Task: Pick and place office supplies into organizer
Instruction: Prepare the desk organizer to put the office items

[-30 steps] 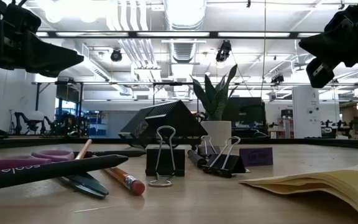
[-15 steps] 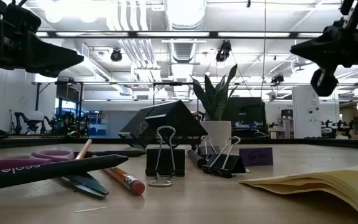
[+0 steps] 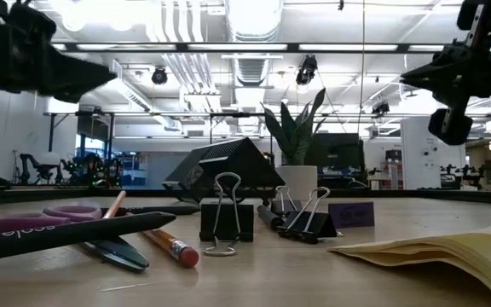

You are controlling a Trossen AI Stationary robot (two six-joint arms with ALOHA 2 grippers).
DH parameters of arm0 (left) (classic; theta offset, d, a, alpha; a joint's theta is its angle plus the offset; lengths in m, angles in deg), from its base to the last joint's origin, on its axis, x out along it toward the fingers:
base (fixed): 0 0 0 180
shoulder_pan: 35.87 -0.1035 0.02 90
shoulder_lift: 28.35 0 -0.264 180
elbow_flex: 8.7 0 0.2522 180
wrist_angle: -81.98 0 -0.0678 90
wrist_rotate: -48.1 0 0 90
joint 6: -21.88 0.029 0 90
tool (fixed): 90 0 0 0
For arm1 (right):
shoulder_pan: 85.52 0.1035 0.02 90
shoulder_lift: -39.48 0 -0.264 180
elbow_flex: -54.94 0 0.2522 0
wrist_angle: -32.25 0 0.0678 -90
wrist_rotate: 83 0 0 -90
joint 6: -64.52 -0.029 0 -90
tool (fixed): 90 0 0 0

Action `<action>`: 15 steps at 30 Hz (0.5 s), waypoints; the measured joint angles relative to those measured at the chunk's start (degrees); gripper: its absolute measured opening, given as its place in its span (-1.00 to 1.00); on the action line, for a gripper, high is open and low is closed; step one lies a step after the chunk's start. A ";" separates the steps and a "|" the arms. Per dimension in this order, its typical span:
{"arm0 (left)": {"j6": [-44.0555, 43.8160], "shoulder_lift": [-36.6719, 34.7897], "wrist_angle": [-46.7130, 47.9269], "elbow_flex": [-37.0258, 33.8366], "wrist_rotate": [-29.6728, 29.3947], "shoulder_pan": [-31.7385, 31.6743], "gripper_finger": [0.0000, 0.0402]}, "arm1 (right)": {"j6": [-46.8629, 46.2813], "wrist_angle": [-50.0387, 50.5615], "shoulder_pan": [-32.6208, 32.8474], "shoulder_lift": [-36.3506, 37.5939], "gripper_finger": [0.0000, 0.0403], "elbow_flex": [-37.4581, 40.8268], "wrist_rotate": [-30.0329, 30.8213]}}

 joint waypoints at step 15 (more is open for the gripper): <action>-35.63 -0.07 -38.66 -0.04 -6.41 -0.13 -0.23 | -6.00 -7.74 -0.02 -6.29 -0.94 0.00 21.11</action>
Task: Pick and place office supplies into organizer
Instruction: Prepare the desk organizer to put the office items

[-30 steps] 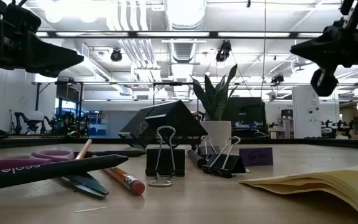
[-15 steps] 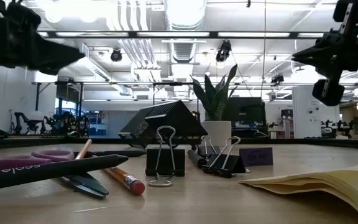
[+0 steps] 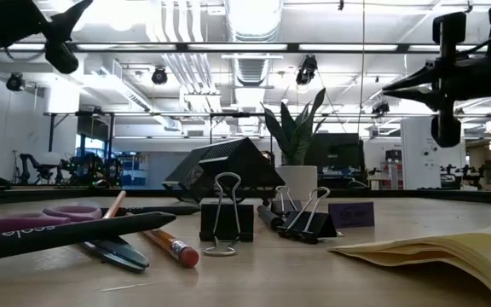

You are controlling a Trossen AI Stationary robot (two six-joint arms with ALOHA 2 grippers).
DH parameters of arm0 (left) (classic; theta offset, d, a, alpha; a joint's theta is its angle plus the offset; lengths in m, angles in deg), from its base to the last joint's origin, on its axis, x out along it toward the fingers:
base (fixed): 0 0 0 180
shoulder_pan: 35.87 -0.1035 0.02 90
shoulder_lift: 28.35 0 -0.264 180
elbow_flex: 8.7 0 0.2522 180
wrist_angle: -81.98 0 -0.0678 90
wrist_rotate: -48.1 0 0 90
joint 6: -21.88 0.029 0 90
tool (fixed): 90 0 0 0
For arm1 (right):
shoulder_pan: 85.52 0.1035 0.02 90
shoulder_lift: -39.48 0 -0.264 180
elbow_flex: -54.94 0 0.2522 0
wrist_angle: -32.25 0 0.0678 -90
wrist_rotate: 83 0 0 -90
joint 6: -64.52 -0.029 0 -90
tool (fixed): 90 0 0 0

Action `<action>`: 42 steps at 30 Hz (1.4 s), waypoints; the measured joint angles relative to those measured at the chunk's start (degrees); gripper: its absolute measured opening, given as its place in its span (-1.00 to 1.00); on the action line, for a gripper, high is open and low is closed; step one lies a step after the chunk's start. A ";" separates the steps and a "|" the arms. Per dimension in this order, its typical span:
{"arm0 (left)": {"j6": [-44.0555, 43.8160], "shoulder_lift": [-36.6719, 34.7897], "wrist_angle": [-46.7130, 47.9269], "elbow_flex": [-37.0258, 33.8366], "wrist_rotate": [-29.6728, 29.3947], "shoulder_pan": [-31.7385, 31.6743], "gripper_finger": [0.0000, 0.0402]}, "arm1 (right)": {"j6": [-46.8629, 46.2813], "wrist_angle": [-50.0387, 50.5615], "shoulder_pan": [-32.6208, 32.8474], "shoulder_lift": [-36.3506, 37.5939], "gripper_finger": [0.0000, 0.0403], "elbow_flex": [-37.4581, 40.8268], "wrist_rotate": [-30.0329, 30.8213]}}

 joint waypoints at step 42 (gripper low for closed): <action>-17.14 36.59 72.98 24.49 -6.57 -0.47 -0.35 | 3.73 -2.29 -0.02 -24.08 -0.93 -10.65 10.36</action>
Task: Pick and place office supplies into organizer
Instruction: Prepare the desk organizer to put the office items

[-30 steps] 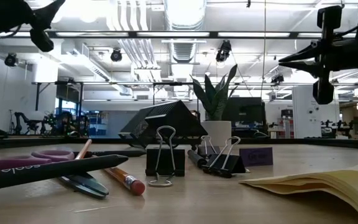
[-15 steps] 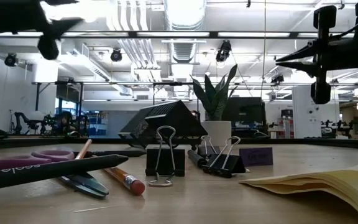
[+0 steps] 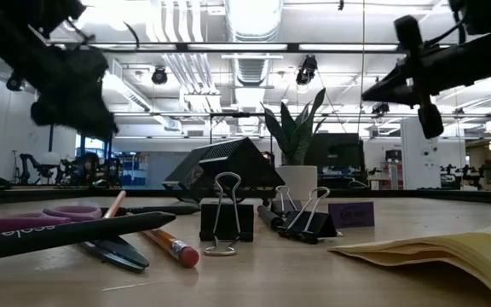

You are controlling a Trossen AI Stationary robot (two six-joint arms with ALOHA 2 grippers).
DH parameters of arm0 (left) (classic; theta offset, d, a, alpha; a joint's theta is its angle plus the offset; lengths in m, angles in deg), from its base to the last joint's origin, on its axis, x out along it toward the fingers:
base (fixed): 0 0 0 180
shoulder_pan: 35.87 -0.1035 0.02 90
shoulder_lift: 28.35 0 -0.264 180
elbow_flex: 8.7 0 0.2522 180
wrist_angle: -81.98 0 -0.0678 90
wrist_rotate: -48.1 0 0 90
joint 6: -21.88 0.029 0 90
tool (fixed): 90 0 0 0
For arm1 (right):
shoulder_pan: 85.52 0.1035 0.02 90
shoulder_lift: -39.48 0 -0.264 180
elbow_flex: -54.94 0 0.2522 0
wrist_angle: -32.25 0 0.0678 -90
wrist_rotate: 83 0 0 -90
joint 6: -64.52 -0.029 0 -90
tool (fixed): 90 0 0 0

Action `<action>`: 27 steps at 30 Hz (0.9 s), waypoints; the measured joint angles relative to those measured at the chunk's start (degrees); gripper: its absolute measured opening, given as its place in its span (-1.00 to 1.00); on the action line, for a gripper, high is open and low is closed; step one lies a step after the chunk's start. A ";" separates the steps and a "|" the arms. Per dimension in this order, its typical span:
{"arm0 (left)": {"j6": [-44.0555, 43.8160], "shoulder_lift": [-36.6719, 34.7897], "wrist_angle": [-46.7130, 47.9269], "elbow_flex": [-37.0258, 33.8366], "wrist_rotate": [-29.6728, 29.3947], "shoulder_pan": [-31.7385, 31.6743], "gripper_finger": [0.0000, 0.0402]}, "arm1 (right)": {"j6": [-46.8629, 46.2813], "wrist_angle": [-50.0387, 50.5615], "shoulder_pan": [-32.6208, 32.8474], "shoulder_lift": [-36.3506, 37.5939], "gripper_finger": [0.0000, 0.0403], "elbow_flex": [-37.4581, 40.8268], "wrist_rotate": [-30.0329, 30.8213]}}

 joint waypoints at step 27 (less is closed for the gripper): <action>-24.36 26.41 -55.10 -17.36 12.47 -16.55 -1.00 | 21.24 18.55 0.01 -36.41 -0.94 -32.40 -1.85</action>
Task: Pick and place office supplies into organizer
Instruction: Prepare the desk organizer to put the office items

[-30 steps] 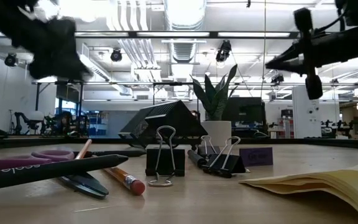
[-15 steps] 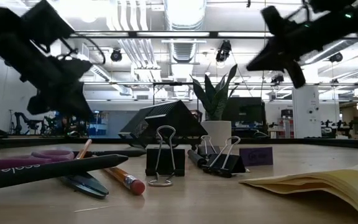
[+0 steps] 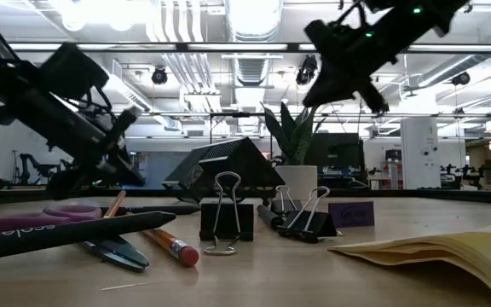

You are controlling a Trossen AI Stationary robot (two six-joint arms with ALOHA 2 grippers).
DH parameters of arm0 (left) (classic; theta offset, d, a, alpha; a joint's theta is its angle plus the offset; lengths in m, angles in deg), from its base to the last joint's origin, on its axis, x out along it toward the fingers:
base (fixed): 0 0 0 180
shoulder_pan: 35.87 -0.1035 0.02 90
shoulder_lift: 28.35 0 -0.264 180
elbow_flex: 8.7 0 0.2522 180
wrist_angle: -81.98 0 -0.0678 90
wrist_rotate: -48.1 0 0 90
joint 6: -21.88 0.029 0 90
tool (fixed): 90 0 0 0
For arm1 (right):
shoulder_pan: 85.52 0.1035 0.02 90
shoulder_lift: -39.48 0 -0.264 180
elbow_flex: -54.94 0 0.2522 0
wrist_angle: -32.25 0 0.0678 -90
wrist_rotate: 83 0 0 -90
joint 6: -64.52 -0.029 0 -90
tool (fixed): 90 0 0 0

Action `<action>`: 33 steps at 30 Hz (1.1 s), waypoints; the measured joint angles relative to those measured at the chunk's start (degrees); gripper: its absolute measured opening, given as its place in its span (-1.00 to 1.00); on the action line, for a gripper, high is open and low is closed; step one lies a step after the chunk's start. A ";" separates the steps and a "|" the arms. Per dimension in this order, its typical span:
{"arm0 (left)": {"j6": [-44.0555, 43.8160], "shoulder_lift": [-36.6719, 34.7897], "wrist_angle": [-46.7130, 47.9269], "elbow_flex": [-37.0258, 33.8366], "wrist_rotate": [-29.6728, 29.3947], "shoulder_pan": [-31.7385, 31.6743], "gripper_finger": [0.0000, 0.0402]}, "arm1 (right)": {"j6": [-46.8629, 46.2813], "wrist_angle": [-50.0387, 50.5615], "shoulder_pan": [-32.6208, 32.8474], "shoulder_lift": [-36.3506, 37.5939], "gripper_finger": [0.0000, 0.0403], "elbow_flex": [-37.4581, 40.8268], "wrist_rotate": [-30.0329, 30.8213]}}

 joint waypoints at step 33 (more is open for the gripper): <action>6.56 19.57 -4.61 10.73 1.59 -8.10 -1.00 | 5.43 4.02 -7.68 -25.71 -0.94 -16.05 -20.87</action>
